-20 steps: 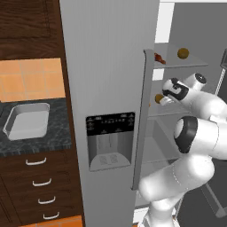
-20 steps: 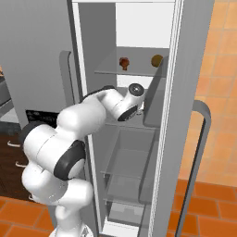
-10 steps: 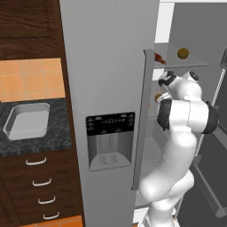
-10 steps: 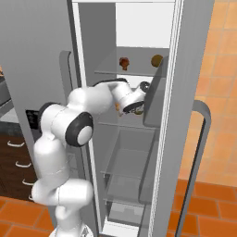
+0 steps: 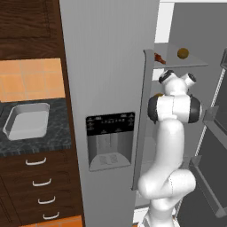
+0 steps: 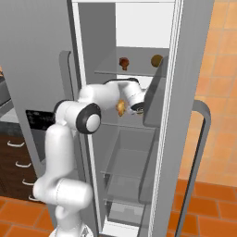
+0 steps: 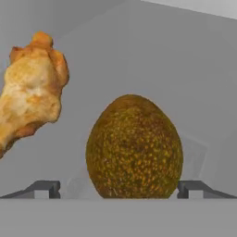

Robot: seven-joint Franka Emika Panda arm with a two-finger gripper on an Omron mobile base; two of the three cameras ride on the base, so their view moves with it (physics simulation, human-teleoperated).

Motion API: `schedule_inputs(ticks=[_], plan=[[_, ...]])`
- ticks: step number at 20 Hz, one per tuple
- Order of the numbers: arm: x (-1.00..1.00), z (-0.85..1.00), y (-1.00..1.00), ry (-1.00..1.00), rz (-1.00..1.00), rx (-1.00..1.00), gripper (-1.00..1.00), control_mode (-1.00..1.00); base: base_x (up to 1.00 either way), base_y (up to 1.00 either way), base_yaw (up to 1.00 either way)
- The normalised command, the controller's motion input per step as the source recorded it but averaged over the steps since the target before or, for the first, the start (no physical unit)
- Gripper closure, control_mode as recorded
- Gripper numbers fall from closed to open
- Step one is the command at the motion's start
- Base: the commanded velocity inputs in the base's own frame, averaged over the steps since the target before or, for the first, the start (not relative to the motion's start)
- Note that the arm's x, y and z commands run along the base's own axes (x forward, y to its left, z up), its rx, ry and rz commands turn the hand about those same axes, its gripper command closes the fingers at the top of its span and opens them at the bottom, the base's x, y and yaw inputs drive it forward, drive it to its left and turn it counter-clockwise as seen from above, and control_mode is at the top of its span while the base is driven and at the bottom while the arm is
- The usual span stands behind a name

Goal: Place one avocado and one chicken drumstick in each tupperware on the nearby counter, to pack two identical lunches.

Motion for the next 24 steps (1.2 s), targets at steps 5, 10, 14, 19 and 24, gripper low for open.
schedule_inputs(ticks=[5, 10, 14, 19, 24], plan=[[0.04, -0.17, 0.35, -0.01, 0.02, -0.06, 1.00, -1.00, 0.00, 0.00, 0.00], [-0.95, 0.31, 0.39, -0.18, 0.00, -0.12, 1.00, -1.00, 0.00, 0.00, 0.00], [-1.00, 0.22, 0.52, -0.31, 0.00, -0.17, 1.00, -1.00, 0.00, 0.00, 0.00], [-1.00, 0.74, 0.31, -0.17, 0.00, -0.09, 1.00, -1.00, 0.00, 0.00, 0.00], [-1.00, 0.92, -0.04, 0.00, 0.00, 0.00, 1.00, -1.00, 0.00, 0.00, 0.00]])
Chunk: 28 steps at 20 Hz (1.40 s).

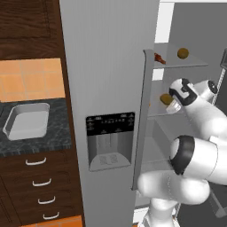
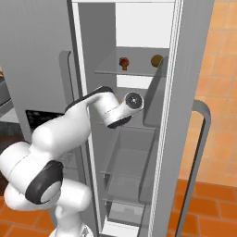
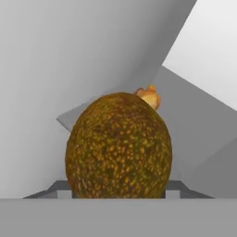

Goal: Place one avocado and one chicken drumstick in each tupperware on the nearby counter, to pack two identical lunches.

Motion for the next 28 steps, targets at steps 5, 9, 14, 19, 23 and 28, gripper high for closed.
schedule_inputs(ticks=[5, 9, 14, 19, 23, 28], plan=[[-1.00, 0.47, -0.01, 0.00, 0.00, -0.02, 1.00, -1.00, 0.00, 0.00, 0.00], [-1.00, 0.03, 0.00, -0.08, 0.00, -0.08, 1.00, -1.00, 0.00, 0.00, 0.00], [-1.00, 0.00, 0.27, -0.11, 0.02, -0.15, 1.00, -1.00, 0.00, 0.00, 0.00], [0.00, 0.00, 0.00, 0.00, 0.00, 0.00, 1.00, 1.00, -0.82, 0.95, 0.15], [0.00, 0.00, 0.00, 0.00, 0.00, 0.00, 1.00, 1.00, -0.18, 1.00, 0.24], [0.00, 0.00, 0.00, 0.00, 0.00, 0.00, 1.00, 1.00, 0.27, 1.00, 0.15]])
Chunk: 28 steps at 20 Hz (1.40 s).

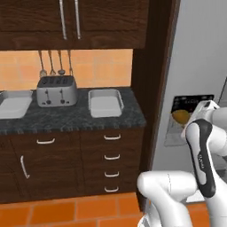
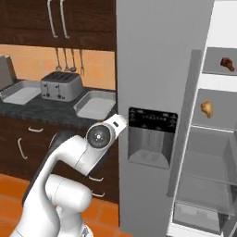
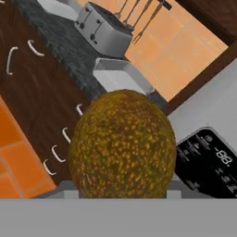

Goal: Place one avocado and one chicken drumstick in each tupperware on the nearby counter, to pack two identical lunches.

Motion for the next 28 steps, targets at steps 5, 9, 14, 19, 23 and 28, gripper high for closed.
schedule_inputs(ticks=[5, 9, 14, 19, 23, 28], plan=[[0.00, 0.00, 0.00, 0.00, 0.00, 0.00, 1.00, 1.00, 0.57, 1.00, 0.06], [0.00, 0.00, 0.00, 0.00, 0.00, 0.00, 1.00, 1.00, 1.00, 0.71, -0.04], [0.00, 0.00, 0.00, 0.00, 0.00, 0.00, 1.00, 1.00, 0.94, 0.02, -0.14], [0.00, 0.00, 0.00, 0.00, 0.00, 0.00, 1.00, 1.00, 0.63, 0.07, -0.13], [0.45, -0.60, 0.12, 0.00, -0.04, -0.13, 1.00, -1.00, 0.00, 0.00, 0.00], [0.64, -0.63, 0.16, 0.10, 0.00, -0.10, 1.00, -1.00, 0.00, 0.00, 0.00]])
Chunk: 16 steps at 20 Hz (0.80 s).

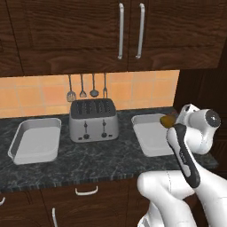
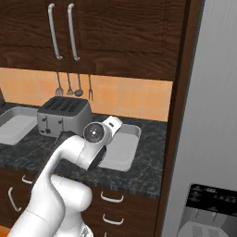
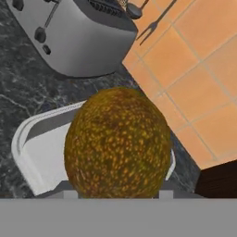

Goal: Place one avocado and one chicken drumstick in each tupperware on the nearby counter, to pack two identical lunches.

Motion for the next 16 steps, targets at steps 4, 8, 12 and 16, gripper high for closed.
schedule_inputs(ticks=[4, 8, 12, 16], plan=[[0.75, -0.34, 0.02, 0.22, 0.00, -0.02, 1.00, -1.00, 0.00, 0.00, 0.00], [0.48, -0.19, -0.07, 0.11, 0.00, 0.00, 1.00, -1.00, 0.00, 0.00, 0.00], [0.36, -0.19, -0.25, 0.14, 0.00, 0.00, 1.00, -1.00, 0.00, 0.00, 0.00], [0.31, -0.32, -0.16, 0.08, 0.00, 0.00, 1.00, -1.00, 0.00, 0.00, 0.00]])
